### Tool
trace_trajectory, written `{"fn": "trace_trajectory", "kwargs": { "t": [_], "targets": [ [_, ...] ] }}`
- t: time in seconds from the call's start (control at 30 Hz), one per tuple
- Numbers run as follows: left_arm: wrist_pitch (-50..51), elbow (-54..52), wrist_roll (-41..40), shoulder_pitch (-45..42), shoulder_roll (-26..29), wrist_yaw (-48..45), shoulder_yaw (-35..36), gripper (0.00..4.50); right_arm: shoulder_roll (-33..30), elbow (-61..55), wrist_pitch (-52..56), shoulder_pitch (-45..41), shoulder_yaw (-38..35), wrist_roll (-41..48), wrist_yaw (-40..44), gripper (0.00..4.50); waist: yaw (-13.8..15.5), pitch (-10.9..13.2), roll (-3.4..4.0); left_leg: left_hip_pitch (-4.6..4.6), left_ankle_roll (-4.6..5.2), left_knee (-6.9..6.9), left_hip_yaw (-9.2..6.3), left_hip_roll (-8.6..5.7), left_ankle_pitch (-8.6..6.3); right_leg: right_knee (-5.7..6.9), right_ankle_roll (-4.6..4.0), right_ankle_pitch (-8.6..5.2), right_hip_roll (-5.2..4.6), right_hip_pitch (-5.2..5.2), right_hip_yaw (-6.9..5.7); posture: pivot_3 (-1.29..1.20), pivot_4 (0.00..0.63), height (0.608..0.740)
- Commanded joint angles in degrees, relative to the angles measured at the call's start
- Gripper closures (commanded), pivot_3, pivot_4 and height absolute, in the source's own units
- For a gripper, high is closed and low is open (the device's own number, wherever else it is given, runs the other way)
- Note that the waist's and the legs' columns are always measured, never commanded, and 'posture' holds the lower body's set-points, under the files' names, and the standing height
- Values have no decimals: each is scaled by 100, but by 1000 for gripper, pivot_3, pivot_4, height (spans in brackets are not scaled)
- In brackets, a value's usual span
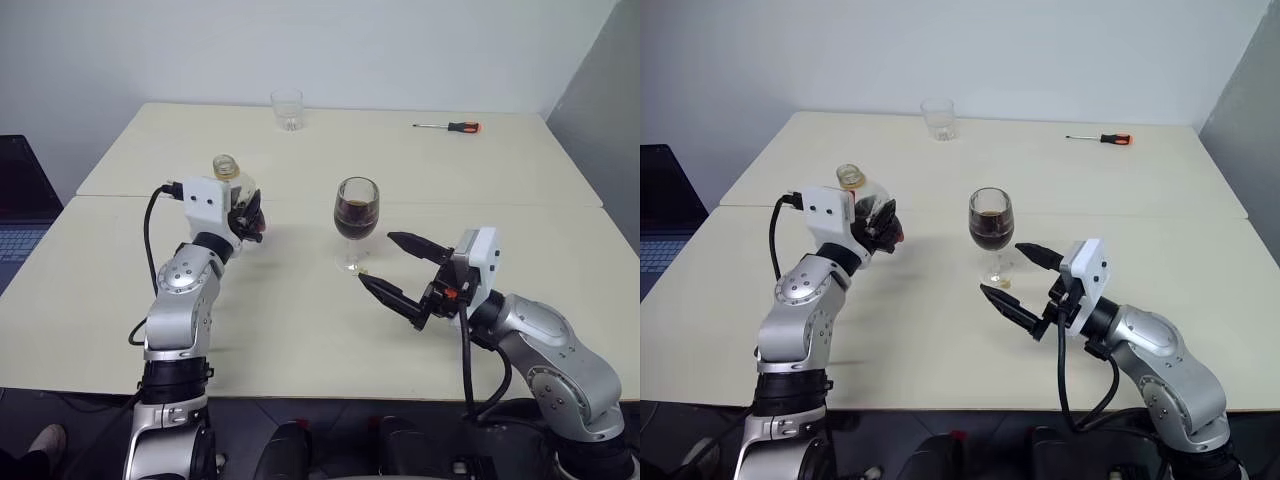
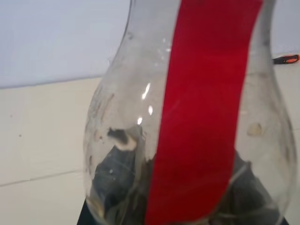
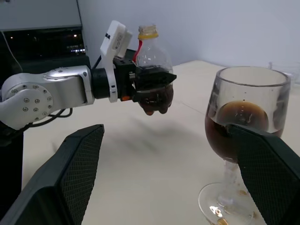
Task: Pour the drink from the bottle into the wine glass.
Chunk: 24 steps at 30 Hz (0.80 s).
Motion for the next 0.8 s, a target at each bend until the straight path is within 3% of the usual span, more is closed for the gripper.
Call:
{"fn": "trace_trajectory", "kwargs": {
  "t": [0.03, 0.5, 0.8],
  "targets": [
    [-96, -467, -80, 87, -16, 149, 155, 3081, 38, -307, -151, -173, -153, 287, 43, 0, 0, 0, 0, 0, 0, 0, 0, 0, 0, 0, 0, 0, 0, 0, 0, 0, 150, 740],
    [-417, -270, -171, 726, 150, 397, 837, 3081, 32, -304, -28, -477, -128, 478, -192, 0, 23, -1, -1, 1, 0, -1, 1, 10, 0, -7, 0, 0, -1, 6, -3, 0, 150, 740],
    [-999, 747, -314, 361, 410, 132, 970, 3081, 17, -275, -42, -464, -81, 403, -214, 0, 13, -2, -1, 3, 0, -4, 3, 9, 0, -7, 0, 0, 0, 6, -7, 0, 150, 740]
  ]
}}
